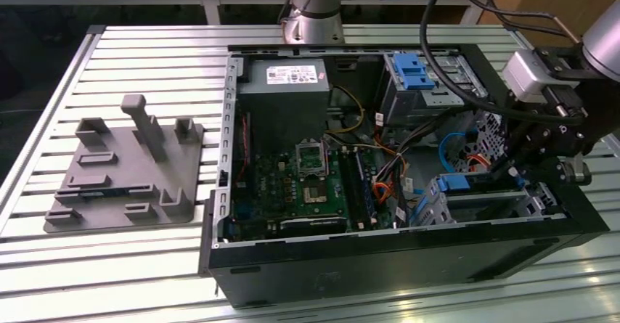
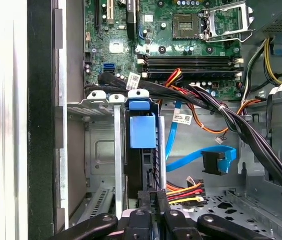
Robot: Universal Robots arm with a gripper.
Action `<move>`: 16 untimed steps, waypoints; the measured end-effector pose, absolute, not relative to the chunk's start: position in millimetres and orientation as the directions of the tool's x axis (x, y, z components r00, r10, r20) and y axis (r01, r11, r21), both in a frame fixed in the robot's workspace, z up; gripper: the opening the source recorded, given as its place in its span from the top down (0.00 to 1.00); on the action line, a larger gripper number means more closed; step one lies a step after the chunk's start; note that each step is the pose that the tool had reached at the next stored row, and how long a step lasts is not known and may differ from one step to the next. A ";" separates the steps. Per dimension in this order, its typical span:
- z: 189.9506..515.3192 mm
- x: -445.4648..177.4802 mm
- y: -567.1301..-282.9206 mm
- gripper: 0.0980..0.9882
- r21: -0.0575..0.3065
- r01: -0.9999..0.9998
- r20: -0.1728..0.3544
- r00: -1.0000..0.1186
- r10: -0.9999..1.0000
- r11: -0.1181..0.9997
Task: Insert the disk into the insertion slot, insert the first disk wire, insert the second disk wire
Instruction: 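Insert the first disk wire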
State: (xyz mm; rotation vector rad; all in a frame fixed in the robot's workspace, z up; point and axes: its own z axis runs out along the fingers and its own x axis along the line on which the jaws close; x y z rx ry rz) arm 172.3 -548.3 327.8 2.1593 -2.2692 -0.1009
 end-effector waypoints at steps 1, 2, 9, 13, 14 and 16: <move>327.8 172.3 -548.3 0.93 0.052 -0.997 -0.039 -0.050 -0.998 0.048; 327.7 172.3 -548.3 0.93 0.052 -0.998 -0.039 -0.050 -0.998 0.048; 338.7 172.1 -548.0 0.78 0.052 -0.998 -0.039 -0.048 -0.998 0.045; 355.5 172.1 -547.1 0.78 0.051 -0.998 -0.040 -0.047 -0.998 0.045; 370.8 172.1 -546.6 0.78 0.050 -0.998 -0.039 -0.047 -0.998 0.045; 378.7 172.1 -546.2 0.78 0.050 -0.998 -0.039 -0.047 -0.998 0.045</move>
